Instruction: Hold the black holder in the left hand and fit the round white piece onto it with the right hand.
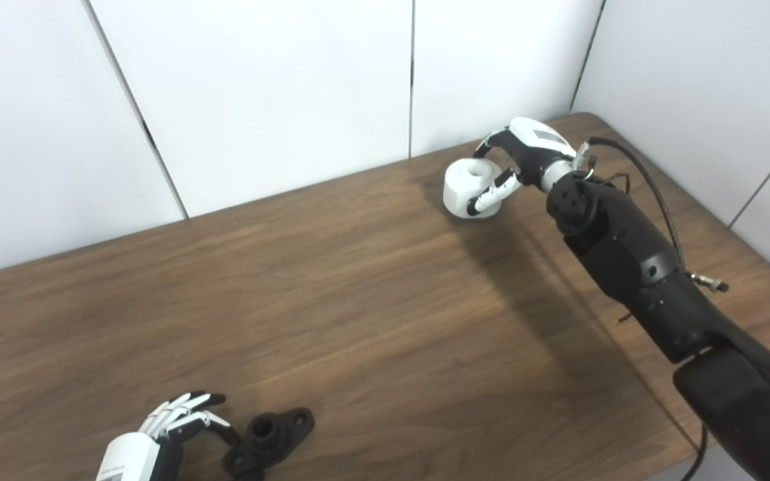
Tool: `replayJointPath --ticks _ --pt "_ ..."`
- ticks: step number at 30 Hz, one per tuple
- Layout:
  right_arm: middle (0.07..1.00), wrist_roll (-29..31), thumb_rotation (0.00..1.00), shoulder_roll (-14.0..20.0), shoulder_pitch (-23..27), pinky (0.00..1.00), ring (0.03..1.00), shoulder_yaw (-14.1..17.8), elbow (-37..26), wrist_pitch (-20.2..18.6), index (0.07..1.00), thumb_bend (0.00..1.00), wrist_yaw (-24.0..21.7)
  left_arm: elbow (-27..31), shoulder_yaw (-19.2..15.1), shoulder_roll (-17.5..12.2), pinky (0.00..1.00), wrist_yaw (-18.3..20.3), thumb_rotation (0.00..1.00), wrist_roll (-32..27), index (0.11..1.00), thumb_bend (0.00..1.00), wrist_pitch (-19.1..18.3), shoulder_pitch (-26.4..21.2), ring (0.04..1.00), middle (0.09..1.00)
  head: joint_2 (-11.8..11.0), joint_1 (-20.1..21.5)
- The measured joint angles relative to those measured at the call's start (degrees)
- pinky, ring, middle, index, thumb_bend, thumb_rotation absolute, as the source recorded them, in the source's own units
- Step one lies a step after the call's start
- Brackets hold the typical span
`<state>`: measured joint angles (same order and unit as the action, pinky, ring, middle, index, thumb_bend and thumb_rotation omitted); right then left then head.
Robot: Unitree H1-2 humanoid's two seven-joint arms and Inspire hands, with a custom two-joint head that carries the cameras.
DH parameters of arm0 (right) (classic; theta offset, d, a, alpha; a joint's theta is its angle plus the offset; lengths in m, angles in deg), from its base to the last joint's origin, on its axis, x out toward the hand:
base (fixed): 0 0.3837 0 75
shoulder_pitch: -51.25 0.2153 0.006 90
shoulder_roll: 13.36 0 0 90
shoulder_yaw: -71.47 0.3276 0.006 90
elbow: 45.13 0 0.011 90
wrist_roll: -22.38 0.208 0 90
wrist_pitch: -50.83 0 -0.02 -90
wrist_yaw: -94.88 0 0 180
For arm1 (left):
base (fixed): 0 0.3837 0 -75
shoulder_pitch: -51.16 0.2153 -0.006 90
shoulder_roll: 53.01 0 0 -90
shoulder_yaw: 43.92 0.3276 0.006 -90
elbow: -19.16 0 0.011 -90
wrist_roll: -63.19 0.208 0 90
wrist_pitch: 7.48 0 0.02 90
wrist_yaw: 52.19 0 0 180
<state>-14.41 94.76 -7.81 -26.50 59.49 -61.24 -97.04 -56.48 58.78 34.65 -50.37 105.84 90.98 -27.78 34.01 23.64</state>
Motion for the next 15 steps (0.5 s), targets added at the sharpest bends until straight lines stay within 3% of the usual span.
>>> replayJointPath --ticks 4,6,7,15 --pt "0.864 0.3 0.20 0.0 0.0 0.99 0.976 0.1 0.0 0.2 0.588 0.82 0.9 0.1 -0.1 0.1 0.87 0.2 0.04 0.1 0.489 0.51 -0.2 0.0 0.856 0.792 0.1 -0.3" --pt "0.863 0.5 0.16 0.0 0.0 0.97 0.981 0.1 0.0 0.2 0.511 0.59 1.0 0.2 -0.1 0.2 0.87 0.3 0.04 0.1 0.489 0.51 -0.3 0.1 0.855 0.791 0.1 -0.3" --pt "0.862 0.6 0.15 0.0 0.0 0.96 0.981 0.1 0.0 0.3 0.500 0.56 1.1 0.2 -0.1 0.2 0.86 0.3 0.04 0.1 0.489 0.51 -0.3 0.1 0.853 0.790 0.1 -0.3" --pt "0.851 1.0 0.14 0.0 -0.2 0.90 0.969 0.1 0.0 1.3 0.484 0.52 2.3 0.3 -0.1 0.5 0.86 0.3 0.04 0.1 0.488 0.51 -0.6 0.1 0.850 0.789 0.1 -0.4"
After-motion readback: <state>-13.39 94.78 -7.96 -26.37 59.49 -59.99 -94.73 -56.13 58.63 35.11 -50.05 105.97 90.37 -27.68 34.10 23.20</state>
